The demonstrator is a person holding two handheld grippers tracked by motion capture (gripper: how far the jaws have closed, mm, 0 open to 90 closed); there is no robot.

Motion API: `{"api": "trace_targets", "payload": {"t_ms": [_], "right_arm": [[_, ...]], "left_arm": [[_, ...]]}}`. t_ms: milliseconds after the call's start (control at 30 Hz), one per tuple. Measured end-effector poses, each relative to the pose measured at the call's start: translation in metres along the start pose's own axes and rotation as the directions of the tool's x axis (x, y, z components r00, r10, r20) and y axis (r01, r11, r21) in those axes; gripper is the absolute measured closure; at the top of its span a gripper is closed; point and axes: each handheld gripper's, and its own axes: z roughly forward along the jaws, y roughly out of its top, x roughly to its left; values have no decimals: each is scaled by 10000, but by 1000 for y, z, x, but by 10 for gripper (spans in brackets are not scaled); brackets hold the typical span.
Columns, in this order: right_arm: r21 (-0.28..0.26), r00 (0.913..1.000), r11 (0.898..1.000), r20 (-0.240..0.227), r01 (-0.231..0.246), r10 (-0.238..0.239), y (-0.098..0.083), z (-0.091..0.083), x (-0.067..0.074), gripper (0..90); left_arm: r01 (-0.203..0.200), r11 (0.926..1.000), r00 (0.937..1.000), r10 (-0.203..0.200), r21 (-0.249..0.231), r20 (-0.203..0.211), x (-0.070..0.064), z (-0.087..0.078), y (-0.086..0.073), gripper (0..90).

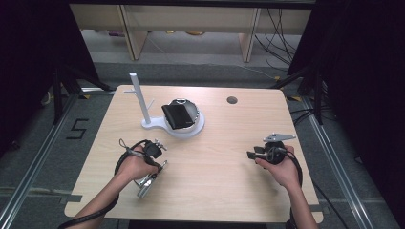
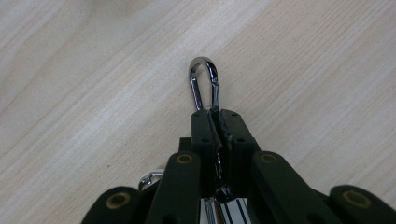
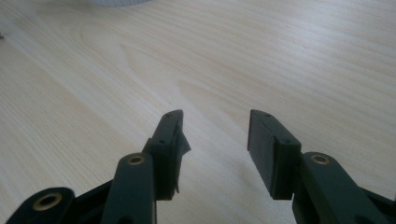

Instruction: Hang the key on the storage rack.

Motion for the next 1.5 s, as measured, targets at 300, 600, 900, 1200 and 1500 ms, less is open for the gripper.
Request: {"api": "trace_targets", "payload": {"t_ms": [300,600,900,1200,1500], "right_arm": [[-83,9998,10000,214,35,-34,0,0,1,565],[-79,10000,9999,34,70,-70,0,1,-1,560],[-155,9999,9998,140,82,-80,0,1,0,560],[-363,9994,9993,338,121,-109,-2,2,1,559],[-544,9990,9984,416,-121,144,-3,0,4,555]], "left_arm": [[181,9982,9997,-192,-580,-176,-3,-1,-4,853],[322,9830,9989,-378,-1807,-278,1,-17,-16,854],[840,9327,9933,-1066,-3508,-456,7,-33,-30,853],[905,8558,9842,-1550,-5093,-857,15,-45,-45,853],[1200,7617,9601,-2523,-6367,-1208,21,-53,-51,853]]}}
